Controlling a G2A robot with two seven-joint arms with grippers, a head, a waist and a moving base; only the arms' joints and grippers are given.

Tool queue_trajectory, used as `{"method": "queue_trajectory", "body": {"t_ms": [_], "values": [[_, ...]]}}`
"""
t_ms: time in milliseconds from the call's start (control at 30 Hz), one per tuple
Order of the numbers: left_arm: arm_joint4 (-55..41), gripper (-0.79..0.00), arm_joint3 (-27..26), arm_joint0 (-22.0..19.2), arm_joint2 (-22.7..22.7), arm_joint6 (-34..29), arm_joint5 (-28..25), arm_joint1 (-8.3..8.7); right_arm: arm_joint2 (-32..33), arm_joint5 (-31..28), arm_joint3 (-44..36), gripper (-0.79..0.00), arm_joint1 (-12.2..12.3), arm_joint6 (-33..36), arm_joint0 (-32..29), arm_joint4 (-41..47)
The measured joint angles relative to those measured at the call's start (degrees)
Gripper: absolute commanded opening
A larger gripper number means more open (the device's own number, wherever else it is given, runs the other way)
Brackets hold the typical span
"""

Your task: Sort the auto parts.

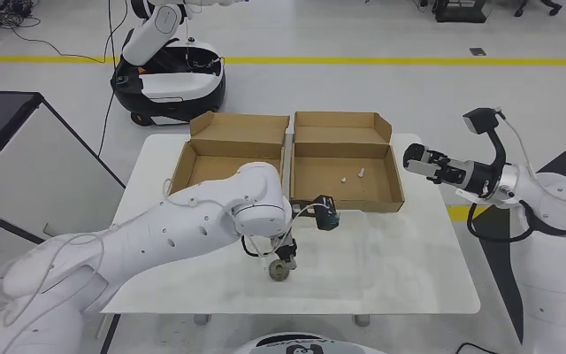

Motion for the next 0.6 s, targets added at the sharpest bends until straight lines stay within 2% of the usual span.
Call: {"method": "queue_trajectory", "body": {"t_ms": [100, 267, 433, 600], "values": [[-0.2, 0.0, 0.3, 0.2, 1.4, -0.1, -2.9, 0.2, 0.0, 0.0, 0.0, 0.0, 0.0, 0.0, 0.0, 0.0], [0.2, 0.0, -0.5, -0.5, 3.8, 0.7, -3.7, 0.39, 0.0, 0.0, 0.0, 0.0, 0.0, 0.0, 0.0, 0.0], [0.6, 0.0, -0.6, -0.6, 4.0, 0.8, -3.8, 0.41, 0.0, 0.0, 0.0, 0.0, 0.0, 0.0, 0.0, 0.0], [2.8, 0.0, 0.4, 0.8, 4.6, 2.3, -4.6, 0.47, 0.0, 0.0, 0.0, 0.0, 0.0, 0.0, 0.0, 0.0]]}}
